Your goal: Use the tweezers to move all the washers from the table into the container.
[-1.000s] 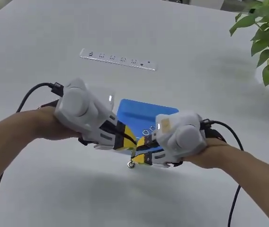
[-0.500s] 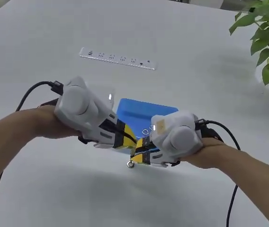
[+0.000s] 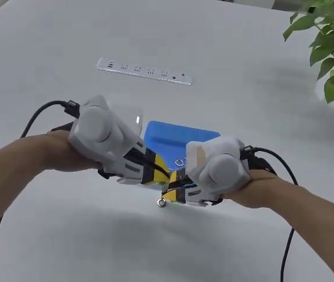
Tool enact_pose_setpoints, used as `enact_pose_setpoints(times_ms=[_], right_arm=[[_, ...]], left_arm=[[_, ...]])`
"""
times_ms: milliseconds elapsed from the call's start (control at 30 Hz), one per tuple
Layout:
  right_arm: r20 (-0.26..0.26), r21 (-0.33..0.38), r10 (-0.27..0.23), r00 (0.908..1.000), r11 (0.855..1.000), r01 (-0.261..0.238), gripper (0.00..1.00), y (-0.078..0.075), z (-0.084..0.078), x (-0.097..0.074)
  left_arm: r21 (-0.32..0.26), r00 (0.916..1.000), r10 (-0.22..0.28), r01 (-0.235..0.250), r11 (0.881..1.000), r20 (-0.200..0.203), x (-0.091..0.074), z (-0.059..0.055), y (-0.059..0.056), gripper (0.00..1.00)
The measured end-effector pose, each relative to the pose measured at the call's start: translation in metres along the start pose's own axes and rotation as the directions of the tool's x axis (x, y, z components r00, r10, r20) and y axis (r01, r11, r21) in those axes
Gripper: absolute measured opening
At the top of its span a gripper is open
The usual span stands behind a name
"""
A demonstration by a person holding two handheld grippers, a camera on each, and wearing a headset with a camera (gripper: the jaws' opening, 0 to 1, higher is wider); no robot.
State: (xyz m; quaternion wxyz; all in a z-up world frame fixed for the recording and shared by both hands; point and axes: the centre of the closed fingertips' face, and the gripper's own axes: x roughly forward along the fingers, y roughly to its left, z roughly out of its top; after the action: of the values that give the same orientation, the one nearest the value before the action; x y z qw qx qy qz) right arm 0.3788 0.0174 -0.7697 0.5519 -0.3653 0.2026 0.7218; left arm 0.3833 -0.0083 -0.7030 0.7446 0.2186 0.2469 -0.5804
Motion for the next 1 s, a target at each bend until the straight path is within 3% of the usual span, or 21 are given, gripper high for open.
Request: enact_pose_setpoints(times_ms=[567,833,1000], right_arm=[[-0.004,0.016,-0.008,1.0,1.0,0.008,0.09,-0.001,-0.002,-0.003],[0.009,0.029,-0.019,0.9998,0.999,0.019,0.09,-0.001,0.0,-0.007],[0.018,0.027,-0.025,0.9995,0.999,0.024,0.09,-0.001,0.005,-0.013]], left_arm=[[0.002,0.9999,0.006,-0.006,1.0,-0.014,-0.002,-0.003,0.0,0.09],[-0.03,0.9999,0.012,-0.012,0.999,-0.01,-0.006,-0.004,0.0,0.23],[-0.078,0.999,0.036,-0.033,0.996,0.027,-0.011,-0.002,0.001,0.35]])
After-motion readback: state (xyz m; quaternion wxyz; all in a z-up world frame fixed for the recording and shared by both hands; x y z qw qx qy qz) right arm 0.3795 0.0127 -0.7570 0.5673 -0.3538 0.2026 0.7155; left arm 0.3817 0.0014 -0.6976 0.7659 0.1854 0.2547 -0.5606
